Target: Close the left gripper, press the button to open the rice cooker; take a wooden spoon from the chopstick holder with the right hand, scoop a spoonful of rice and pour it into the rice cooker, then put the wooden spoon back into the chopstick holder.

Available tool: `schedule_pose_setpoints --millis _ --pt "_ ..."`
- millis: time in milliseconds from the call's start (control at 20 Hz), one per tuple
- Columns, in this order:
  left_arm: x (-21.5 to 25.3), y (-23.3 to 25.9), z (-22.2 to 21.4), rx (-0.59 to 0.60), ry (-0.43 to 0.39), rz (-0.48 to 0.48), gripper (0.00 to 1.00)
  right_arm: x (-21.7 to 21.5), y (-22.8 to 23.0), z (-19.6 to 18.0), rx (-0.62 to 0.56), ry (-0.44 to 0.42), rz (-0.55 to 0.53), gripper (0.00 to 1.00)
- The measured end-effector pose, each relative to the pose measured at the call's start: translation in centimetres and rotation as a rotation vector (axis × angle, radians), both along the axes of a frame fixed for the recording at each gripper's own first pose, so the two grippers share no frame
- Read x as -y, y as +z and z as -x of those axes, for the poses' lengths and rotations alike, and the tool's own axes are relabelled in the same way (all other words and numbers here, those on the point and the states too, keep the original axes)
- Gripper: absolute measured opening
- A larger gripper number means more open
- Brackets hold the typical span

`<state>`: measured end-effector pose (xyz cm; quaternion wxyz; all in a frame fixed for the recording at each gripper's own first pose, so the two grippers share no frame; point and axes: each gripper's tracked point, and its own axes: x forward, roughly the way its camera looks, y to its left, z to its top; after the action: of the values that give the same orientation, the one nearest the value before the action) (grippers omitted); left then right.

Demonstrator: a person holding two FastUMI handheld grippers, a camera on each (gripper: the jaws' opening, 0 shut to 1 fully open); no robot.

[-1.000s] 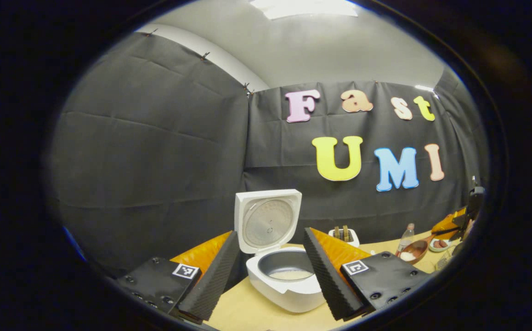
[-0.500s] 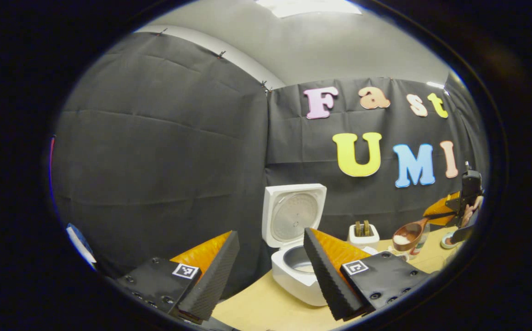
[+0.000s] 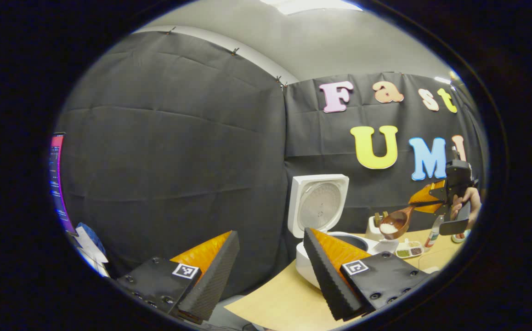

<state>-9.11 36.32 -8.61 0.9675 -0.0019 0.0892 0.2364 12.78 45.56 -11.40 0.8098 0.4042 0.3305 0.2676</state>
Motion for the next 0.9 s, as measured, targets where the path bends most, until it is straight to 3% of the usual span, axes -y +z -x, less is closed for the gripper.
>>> schedule_pose_setpoints --millis 350,900 --pt "-1.5 -1.2 1.2 -0.02 0.041 0.014 0.98 -6.2 -1.2 -1.6 0.1 0.065 0.12 0.09" --pt "-2.4 -4.0 3.5 -0.082 0.093 0.023 0.98 -11.8 -4.0 -1.2 0.425 0.255 0.452 0.09"
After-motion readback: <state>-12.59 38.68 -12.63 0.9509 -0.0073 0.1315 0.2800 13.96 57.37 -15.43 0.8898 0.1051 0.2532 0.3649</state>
